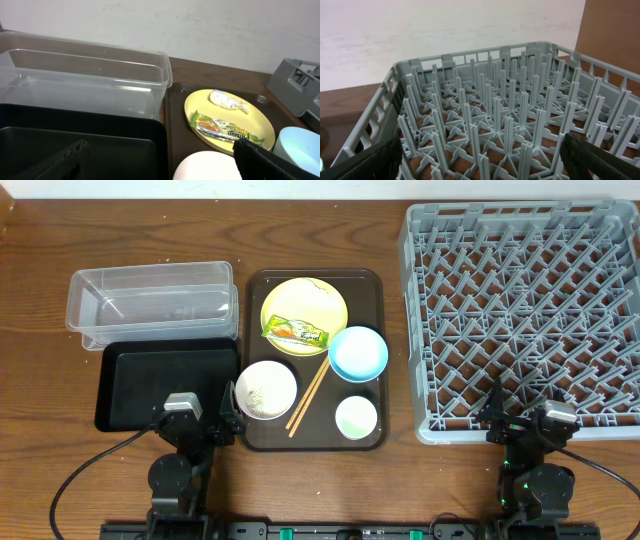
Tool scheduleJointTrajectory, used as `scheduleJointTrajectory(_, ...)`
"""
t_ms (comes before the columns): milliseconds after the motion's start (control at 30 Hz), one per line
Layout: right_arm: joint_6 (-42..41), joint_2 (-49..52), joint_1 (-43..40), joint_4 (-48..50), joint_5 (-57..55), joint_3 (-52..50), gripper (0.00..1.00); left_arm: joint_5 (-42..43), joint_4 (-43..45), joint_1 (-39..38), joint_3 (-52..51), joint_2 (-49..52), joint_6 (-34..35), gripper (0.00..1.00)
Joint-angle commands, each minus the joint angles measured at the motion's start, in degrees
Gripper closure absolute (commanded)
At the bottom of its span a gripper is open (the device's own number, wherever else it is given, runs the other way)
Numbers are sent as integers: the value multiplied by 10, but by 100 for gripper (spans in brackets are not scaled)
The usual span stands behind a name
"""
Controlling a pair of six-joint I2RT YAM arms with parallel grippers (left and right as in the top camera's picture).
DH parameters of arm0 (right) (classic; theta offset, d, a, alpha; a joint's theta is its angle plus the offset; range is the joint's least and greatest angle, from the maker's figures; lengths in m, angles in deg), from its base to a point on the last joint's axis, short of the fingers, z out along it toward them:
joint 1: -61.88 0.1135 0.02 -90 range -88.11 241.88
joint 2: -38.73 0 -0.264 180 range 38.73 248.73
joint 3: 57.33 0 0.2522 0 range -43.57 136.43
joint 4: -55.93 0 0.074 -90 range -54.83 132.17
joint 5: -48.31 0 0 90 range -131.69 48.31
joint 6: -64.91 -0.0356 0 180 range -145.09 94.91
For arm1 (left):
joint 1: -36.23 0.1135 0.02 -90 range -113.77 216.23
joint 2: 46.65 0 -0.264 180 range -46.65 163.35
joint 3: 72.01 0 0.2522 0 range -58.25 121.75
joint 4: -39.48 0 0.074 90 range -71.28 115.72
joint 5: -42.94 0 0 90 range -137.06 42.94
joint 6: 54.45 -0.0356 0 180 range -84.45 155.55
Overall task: Sort waste into correct bins and load items into the dishwasher rack
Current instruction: 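Move the left gripper from rest toward the yellow plate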
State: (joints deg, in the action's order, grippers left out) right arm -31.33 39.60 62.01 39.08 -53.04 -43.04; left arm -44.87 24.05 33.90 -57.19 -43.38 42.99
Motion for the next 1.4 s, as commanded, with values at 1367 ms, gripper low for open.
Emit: scheduleJointTrajectory(1367, 5, 198, 3, -172, 50, 214, 1, 59, -342, 3, 318, 309, 10, 7)
